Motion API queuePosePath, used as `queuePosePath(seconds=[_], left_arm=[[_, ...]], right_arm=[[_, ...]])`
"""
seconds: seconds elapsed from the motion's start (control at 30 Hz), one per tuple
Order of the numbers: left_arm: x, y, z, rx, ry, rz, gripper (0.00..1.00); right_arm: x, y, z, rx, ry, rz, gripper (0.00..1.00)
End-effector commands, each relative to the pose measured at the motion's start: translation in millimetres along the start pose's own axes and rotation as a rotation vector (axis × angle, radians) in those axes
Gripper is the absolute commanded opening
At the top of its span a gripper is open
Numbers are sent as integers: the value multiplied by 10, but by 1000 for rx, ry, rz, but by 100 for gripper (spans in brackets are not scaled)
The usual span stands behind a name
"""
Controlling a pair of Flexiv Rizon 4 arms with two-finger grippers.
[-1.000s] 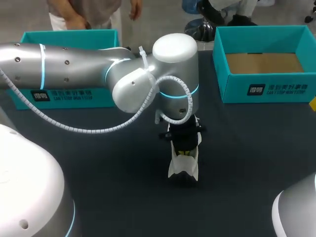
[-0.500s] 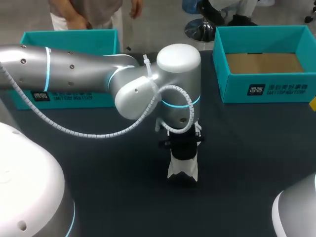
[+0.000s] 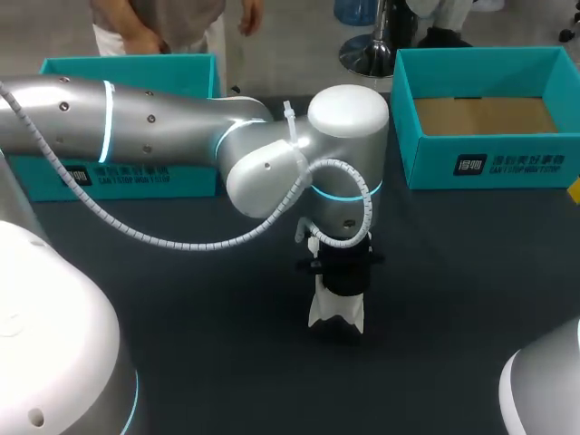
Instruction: Take the shoe out of the shoebox, open the shoe tongue, remove and reinsert the insole, then place the shoe into the shoebox
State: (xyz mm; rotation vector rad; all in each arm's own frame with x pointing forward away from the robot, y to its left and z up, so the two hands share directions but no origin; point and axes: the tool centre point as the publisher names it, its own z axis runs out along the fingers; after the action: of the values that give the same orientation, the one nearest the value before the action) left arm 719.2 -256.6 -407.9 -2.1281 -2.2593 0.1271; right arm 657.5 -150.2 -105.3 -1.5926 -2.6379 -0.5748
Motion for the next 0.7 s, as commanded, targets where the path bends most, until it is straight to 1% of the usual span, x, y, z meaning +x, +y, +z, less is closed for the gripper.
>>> queuePosePath(seconds=[0.03, 0.13, 0.33, 0.6, 0.7], left_arm=[[37, -13, -17, -28, -18, 7, 0], [45, 2, -102, -44, -28, 11, 0], [39, 93, -282, -89, -55, 13, 0], [-27, 247, -454, -182, -67, 20, 0], [-57, 300, -508, -205, -74, 15, 0]], right_arm=[[-13, 27, 2, 6, 2, 1, 100], [-13, 27, 2, 6, 2, 1, 100], [-13, 27, 2, 6, 2, 1, 100], [-13, 27, 2, 6, 2, 1, 100], [-13, 27, 2, 6, 2, 1, 100]])
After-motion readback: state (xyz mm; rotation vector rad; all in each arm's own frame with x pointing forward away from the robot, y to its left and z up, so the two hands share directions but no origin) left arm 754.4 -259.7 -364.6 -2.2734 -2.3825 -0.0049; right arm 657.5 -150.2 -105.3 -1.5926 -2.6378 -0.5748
